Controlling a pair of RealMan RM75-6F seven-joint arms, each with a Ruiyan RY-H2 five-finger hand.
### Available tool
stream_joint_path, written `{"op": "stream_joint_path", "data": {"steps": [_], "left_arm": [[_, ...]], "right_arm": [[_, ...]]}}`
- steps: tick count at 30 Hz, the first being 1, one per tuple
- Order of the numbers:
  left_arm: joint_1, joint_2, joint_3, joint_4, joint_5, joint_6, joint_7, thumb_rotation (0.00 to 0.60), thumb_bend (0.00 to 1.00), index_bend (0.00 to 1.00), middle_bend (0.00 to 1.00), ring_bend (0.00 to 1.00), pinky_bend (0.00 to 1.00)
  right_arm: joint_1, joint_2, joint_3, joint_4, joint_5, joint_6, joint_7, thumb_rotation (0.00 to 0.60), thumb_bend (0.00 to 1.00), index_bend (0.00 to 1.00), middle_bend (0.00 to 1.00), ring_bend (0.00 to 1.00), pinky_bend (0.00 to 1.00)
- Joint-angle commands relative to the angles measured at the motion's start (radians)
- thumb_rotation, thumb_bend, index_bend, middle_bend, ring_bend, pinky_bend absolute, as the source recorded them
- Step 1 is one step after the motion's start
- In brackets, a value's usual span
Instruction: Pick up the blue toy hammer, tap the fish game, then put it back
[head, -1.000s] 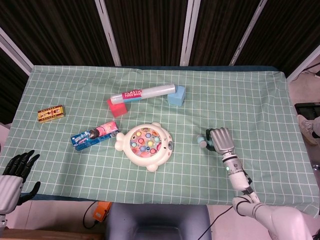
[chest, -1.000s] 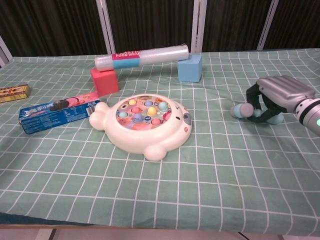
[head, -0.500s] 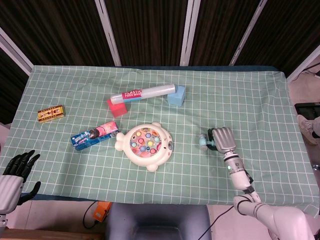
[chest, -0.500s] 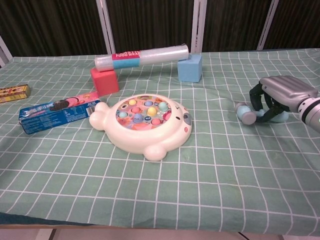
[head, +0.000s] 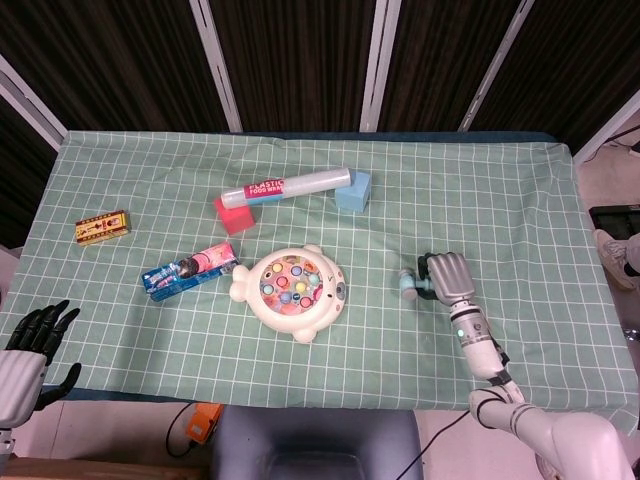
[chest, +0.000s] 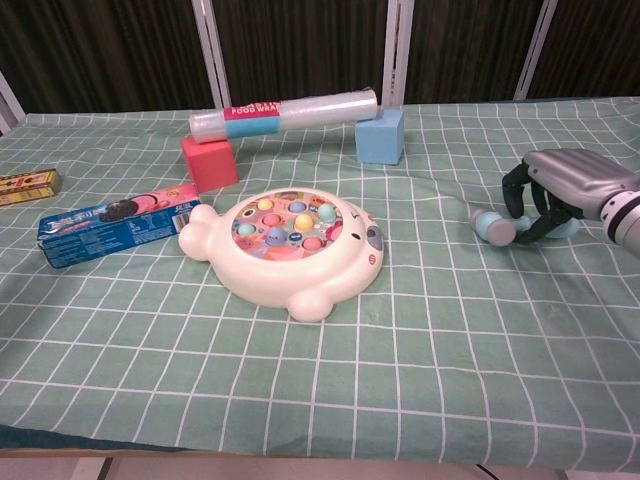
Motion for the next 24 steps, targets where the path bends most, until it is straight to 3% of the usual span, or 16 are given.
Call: {"op": "stream_joint_path", "data": {"steps": [1,24], "left_arm": [[0.000,0.000,0.000,0.000,0.000,0.000,0.000,0.600,0.40,0.00,0.00,0.00,0.09],[-0.001,0.000,0.000,0.000,-0.001,-0.002,0.001,0.600,0.40,0.00,0.01,0.00,0.09]], "right_arm": [[0.000,-0.001,0.001,0.002,0.001,-0.002,0.001,0.600,0.34,0.75,0.66,0.67,0.68],[0.000,-0.011,0.020,0.024,0.011,-0.001,0.017,0.600,0.32,0.69,0.62,0.67,0.68]]}}
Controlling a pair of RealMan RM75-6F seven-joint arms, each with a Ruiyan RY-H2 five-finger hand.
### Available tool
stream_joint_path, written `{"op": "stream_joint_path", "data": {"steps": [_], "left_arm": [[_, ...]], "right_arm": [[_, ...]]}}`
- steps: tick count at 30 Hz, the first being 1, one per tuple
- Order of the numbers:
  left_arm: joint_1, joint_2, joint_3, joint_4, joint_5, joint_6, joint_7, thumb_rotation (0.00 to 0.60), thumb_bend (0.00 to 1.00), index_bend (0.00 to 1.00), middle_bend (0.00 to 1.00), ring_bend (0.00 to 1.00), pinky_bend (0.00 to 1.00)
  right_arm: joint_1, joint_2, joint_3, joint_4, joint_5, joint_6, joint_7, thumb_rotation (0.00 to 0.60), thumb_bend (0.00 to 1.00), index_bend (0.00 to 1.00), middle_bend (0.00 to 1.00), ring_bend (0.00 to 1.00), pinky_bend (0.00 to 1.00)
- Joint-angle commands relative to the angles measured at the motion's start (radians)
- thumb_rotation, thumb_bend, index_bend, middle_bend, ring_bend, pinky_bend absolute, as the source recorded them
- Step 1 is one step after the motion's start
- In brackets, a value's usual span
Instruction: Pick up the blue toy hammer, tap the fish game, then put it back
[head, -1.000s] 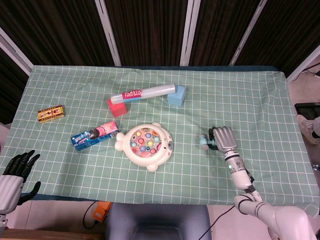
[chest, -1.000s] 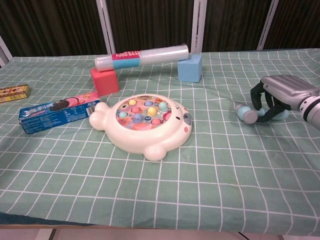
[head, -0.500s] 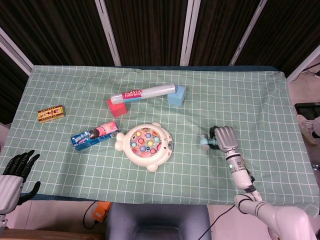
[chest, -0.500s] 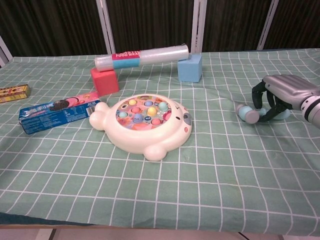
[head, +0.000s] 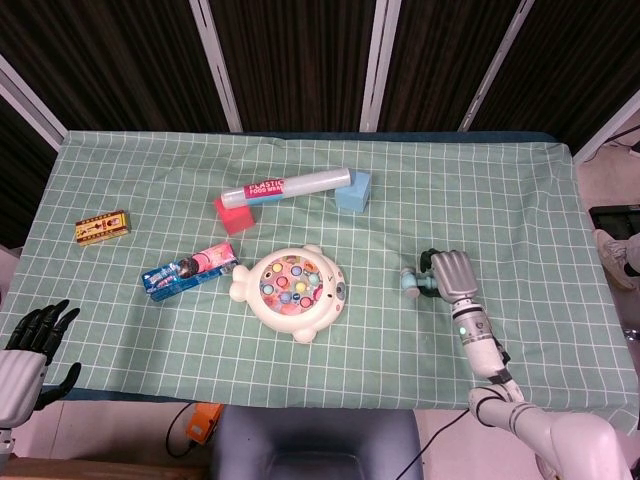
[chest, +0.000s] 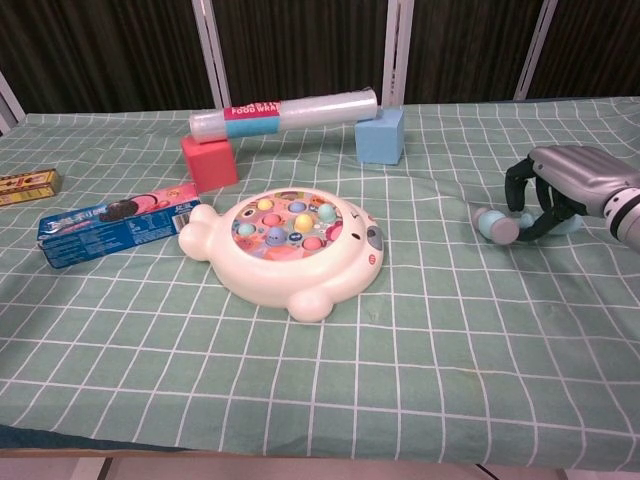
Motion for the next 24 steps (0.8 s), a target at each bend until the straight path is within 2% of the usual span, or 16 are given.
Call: {"op": "stream_joint_path", "data": {"steps": [1,24], "left_arm": [[0.000,0.000,0.000,0.000,0.000,0.000,0.000,0.600,0.40,0.00,0.01,0.00,0.09],[-0.003,-0.003,0.000,-0.001,-0.004,-0.009,0.013,0.600,0.40,0.00,0.01,0.00,0.09]], "right_arm": [[0.000,-0.001,0.002,0.001,0.001,0.000,-0.001,0.600,0.32,0.69,0.62,0.67,0.68],[0.016,-0.026,0.044,0.050,0.046,-0.038,0.035,0.600,0.30,0.59,0.54,0.64,0.65]]}}
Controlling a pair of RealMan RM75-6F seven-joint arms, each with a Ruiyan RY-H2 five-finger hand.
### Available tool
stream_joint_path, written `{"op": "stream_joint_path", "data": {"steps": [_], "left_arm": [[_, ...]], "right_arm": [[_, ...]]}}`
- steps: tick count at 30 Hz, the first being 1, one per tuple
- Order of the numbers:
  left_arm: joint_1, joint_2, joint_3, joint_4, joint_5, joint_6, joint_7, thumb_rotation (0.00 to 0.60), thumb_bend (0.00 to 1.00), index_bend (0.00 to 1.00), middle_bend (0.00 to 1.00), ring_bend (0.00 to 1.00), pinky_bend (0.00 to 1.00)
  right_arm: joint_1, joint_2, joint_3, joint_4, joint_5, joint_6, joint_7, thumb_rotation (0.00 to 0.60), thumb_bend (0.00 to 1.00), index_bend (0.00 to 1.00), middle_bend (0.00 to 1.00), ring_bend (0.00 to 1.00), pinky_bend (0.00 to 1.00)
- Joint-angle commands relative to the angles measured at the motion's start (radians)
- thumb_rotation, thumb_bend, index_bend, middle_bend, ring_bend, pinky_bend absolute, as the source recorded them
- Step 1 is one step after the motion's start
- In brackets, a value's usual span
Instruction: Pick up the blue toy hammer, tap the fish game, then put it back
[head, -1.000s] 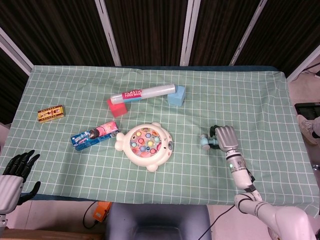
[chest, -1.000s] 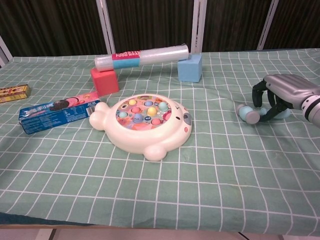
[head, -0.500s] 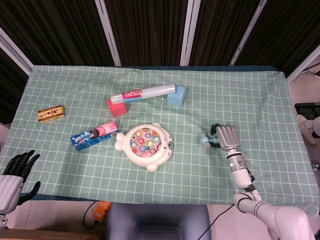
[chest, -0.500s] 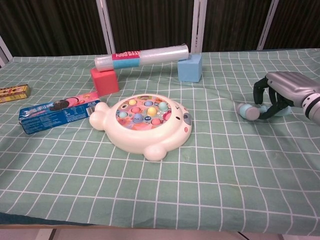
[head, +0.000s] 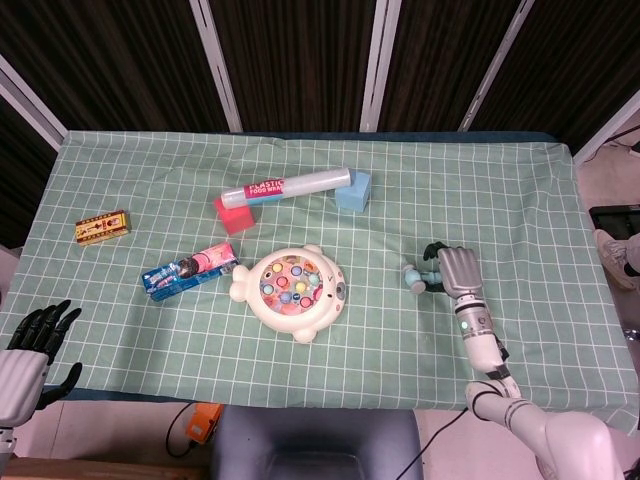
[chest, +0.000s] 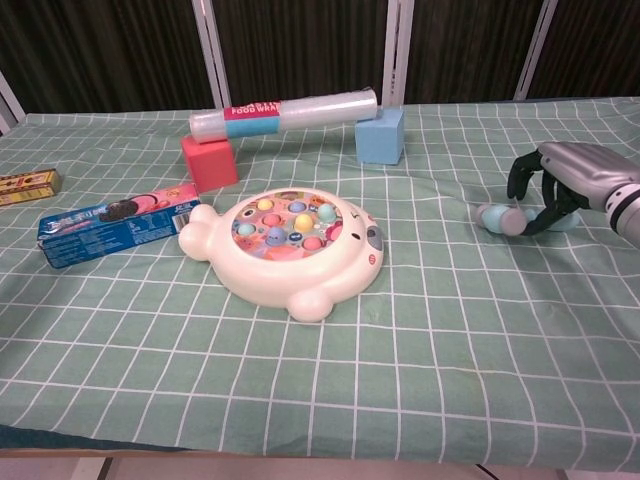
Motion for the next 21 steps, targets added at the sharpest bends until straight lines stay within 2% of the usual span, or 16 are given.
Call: {"op": "stream_joint_path", "data": {"steps": [1,21], "left_arm": [[-0.001,0.000,0.000,0.000,-0.001,-0.001,0.000,0.600,0.40,0.00,0.01,0.00,0.09],[-0.001,-0.002,-0.001,-0.001,-0.004,-0.005,0.008,0.600,0.40,0.00,0.02,0.00,0.09]], "right_arm": [[0.002,0.001,0.003,0.000,0.002,-0.001,0.000,0.600,0.30,0.59,0.54,0.64,0.65],[0.021,-0.004,0.033,0.009,0.036,-0.022,-0.017,0.600,0.30,0.59,0.54,0.64,0.65]]}}
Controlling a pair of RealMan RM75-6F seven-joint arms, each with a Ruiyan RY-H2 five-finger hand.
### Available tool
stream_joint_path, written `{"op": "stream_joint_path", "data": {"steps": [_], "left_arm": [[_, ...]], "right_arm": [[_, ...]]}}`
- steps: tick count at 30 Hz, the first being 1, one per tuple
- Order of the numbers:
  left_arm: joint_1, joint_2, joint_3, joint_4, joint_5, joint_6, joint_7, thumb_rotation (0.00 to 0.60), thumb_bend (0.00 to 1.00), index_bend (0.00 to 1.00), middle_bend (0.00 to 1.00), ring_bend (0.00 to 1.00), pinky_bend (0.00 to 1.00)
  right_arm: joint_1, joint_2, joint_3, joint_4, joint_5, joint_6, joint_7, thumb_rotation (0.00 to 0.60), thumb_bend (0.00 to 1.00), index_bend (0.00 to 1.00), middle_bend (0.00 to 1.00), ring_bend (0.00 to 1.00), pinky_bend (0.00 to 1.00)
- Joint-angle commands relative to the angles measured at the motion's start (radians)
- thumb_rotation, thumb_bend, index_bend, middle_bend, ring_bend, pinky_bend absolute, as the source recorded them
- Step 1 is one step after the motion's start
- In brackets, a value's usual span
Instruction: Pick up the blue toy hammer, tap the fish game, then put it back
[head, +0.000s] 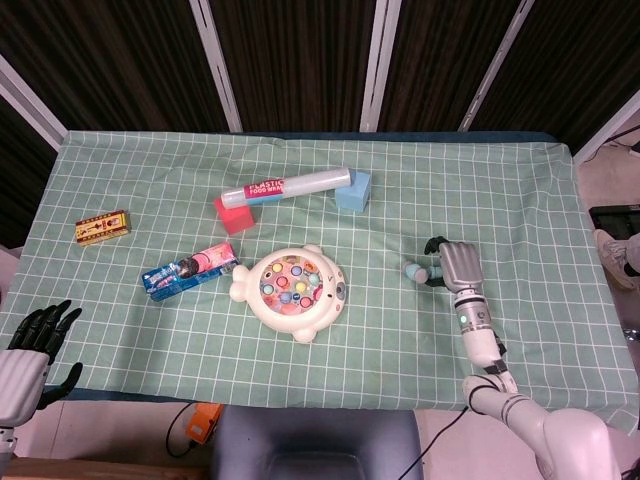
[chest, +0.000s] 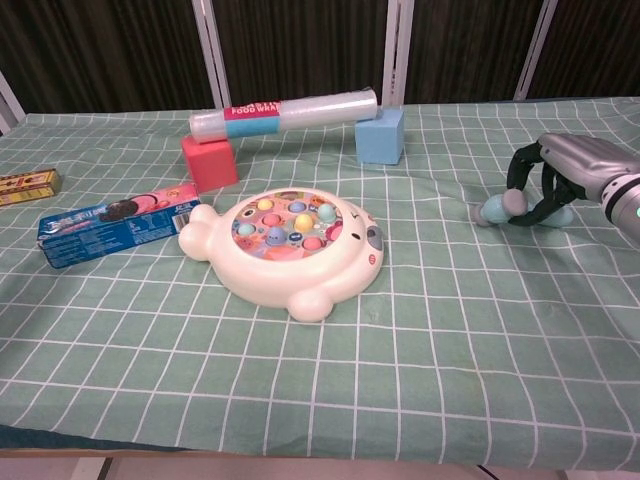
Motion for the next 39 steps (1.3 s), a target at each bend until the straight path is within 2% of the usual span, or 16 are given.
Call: {"op": "stream_joint_path", "data": {"steps": [1,39], "left_arm": [[0.000,0.000,0.000,0.000,0.000,0.000,0.000,0.600,0.40,0.00,0.02,0.00,0.09],[0.000,0.000,0.000,-0.003,-0.002,-0.002,0.004,0.600,0.40,0.00,0.02,0.00,0.09]], "right_arm": [[0.001,-0.001,0.002,0.003,0.002,0.001,0.001,0.600,0.30,0.59,0.54,0.64,0.65],[0.025,-0.008,0.033,0.028,0.041,-0.025,-0.009,0.600,0.29,0.59,0.54,0.64,0.65]]}}
